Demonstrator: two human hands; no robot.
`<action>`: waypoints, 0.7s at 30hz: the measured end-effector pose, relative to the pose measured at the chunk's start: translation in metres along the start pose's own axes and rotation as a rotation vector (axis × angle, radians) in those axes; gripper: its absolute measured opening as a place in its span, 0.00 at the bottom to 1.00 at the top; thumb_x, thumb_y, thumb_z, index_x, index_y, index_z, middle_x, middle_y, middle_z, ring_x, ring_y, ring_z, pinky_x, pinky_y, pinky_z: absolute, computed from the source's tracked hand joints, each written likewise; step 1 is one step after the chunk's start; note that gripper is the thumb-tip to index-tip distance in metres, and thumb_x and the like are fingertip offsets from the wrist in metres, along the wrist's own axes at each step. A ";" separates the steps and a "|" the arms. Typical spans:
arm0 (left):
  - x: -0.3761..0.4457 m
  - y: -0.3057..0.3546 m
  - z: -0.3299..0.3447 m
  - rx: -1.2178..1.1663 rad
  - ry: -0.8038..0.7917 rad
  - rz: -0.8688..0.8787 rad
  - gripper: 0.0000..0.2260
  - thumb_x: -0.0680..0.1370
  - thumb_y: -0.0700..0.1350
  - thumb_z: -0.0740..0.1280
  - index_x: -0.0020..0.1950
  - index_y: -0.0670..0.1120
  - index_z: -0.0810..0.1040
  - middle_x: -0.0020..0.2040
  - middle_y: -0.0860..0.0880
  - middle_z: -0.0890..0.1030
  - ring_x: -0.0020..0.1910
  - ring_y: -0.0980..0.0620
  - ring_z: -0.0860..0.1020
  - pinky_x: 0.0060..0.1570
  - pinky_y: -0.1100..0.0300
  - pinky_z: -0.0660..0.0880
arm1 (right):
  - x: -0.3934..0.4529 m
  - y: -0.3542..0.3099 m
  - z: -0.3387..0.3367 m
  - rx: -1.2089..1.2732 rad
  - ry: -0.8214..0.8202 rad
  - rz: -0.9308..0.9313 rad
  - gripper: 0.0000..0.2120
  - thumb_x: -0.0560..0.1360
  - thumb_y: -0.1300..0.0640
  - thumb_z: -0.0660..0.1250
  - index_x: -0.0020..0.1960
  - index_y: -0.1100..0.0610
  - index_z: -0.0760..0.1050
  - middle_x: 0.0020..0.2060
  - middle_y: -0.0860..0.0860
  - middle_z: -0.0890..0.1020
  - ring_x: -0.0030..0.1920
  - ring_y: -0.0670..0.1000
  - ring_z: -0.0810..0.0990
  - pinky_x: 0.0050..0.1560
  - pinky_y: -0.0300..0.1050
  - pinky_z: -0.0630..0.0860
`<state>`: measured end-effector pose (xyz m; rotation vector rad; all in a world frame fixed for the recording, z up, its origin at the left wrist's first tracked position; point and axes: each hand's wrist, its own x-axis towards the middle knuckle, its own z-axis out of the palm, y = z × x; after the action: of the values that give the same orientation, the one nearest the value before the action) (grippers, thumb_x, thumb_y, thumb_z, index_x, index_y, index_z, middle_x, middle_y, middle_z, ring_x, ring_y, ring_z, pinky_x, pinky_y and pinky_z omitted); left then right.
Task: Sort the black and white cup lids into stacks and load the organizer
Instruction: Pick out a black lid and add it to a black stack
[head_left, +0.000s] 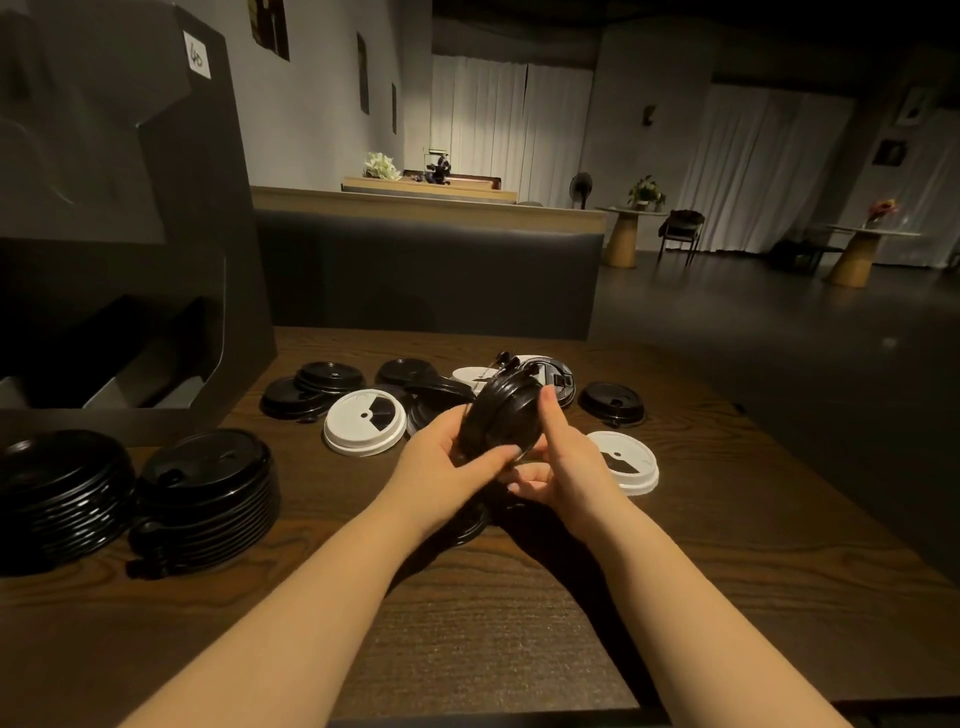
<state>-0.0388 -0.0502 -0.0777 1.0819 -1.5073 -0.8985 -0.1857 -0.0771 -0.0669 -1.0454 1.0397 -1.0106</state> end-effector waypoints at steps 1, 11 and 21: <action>0.001 0.000 -0.001 -0.033 0.048 0.004 0.13 0.76 0.42 0.70 0.53 0.59 0.75 0.52 0.56 0.81 0.55 0.58 0.79 0.56 0.60 0.75 | 0.001 0.001 0.001 -0.060 0.041 -0.047 0.38 0.63 0.29 0.61 0.54 0.62 0.77 0.46 0.61 0.84 0.41 0.55 0.83 0.39 0.43 0.78; 0.007 -0.005 -0.009 -0.117 0.066 -0.062 0.13 0.77 0.46 0.68 0.60 0.54 0.74 0.58 0.51 0.80 0.59 0.52 0.79 0.58 0.52 0.77 | -0.003 0.004 0.003 -0.142 0.169 -0.375 0.09 0.76 0.56 0.67 0.55 0.57 0.76 0.44 0.53 0.83 0.48 0.48 0.83 0.47 0.41 0.80; 0.006 -0.005 -0.018 -0.117 0.079 -0.131 0.14 0.75 0.44 0.71 0.59 0.52 0.76 0.57 0.50 0.81 0.59 0.52 0.79 0.60 0.49 0.76 | -0.004 0.008 0.005 -0.160 0.025 -0.431 0.07 0.75 0.58 0.68 0.50 0.48 0.76 0.46 0.46 0.84 0.49 0.46 0.82 0.48 0.39 0.79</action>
<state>-0.0209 -0.0571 -0.0769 1.1272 -1.3143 -1.0105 -0.1804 -0.0708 -0.0735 -1.4309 0.9466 -1.3023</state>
